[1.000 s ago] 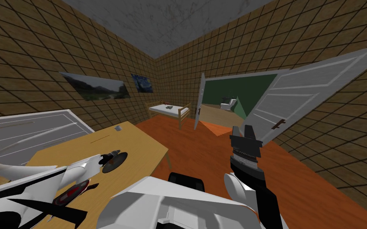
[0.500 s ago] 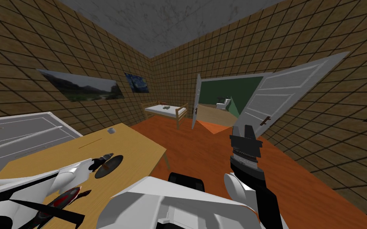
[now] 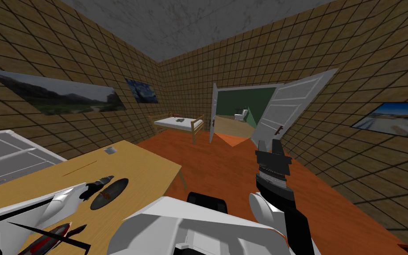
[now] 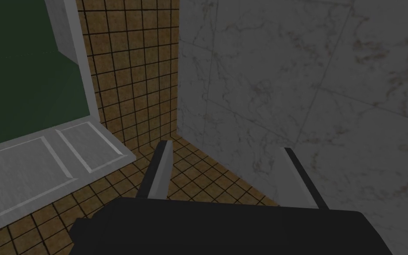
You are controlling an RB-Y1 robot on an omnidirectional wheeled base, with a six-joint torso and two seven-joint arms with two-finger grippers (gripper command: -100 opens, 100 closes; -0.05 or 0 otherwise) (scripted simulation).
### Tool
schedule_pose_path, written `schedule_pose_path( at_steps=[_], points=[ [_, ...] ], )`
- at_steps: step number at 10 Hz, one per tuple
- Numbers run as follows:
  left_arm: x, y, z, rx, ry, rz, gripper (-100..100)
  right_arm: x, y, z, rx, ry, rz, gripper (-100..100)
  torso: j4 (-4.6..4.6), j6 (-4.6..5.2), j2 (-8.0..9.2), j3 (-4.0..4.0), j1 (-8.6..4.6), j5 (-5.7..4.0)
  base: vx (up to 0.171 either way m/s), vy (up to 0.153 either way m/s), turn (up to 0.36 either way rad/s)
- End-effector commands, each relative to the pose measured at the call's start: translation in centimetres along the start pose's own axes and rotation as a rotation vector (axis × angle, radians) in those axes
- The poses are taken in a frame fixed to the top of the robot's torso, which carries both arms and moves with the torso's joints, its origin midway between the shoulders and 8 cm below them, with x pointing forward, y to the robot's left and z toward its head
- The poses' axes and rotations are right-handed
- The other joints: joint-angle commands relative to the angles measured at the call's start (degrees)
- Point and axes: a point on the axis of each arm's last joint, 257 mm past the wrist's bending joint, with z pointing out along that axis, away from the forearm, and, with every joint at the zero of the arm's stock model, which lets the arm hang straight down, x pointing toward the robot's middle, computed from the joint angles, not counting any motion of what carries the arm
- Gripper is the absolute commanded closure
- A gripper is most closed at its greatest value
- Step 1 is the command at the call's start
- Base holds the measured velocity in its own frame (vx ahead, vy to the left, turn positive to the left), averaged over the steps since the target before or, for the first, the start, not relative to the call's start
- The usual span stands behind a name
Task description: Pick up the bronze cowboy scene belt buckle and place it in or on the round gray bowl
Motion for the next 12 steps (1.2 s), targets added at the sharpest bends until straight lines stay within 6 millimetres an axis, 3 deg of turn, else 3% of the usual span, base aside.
schedule_pose_path(
  at_steps=[1,2,3,5,6,7,8,9,12],
  points=[
    [0.9,0.4,0.0,-0.004,0.018,-0.015,-100,0.0,0.0,0.0,0.0,0.0,0.0,0,0.0,0.0,0.0,0.0,0.0,0.0,-0.028,-0.004,0.017],
    [0.1,3.1,-0.5,-0.037,0.013,-0.005,-100,0.0,0.0,0.0,0.0,0.0,0.0,0,-0.01,-0.02,-0.04,-0.03,0.04,0.05,-0.043,-0.024,-0.266],
    [-1.4,3.1,-0.5,-0.045,-0.015,-0.046,-100,0.0,0.0,0.0,0.0,0.0,0.0,0,-0.01,0.08,-0.04,-0.03,0.0,0.03,-0.045,-0.022,-0.172],
    [-2.5,4.9,-0.7,-0.081,-0.037,-0.033,-100,0.0,0.0,0.0,0.0,0.0,0.0,0,-0.02,-0.02,-0.07,-0.04,0.03,0.04,-0.011,-0.007,0.01],
    [-0.8,5.7,-1.1,-0.07,0.007,-0.054,-100,0.0,0.0,0.0,0.0,0.0,0.0,0,-0.02,-0.03,-0.11,-0.06,0.05,0.02,-0.037,-0.012,-0.339],
    [-0.6,5.4,-1.0,-0.068,0.01,-0.068,-100,0.0,0.0,0.0,0.0,0.0,0.0,0,-0.02,0.1,-0.06,-0.04,0.03,0.04,-0.045,-0.015,-0.177],
    [-1.8,8.3,-1.7,-0.102,0.002,-0.058,-100,0.0,0.0,0.0,0.0,0.0,0.0,0,-0.01,0.0,-0.04,-0.03,0.03,0.05,-0.049,-0.034,-0.229],
    [1.2,5.4,-1.3,-0.051,0.048,-0.107,-100,0.0,0.0,0.0,0.0,0.0,0.0,0,0.0,0.02,0.02,0.01,-0.04,-0.01,-0.049,-0.028,-0.139],
    [1.4,3.9,-1.2,-0.015,0.065,-0.138,-100,0.0,0.0,0.0,0.0,0.0,0.0,0,-0.03,-0.01,-0.13,-0.07,0.06,0.04,-0.009,-0.01,0.005]
  ],
)
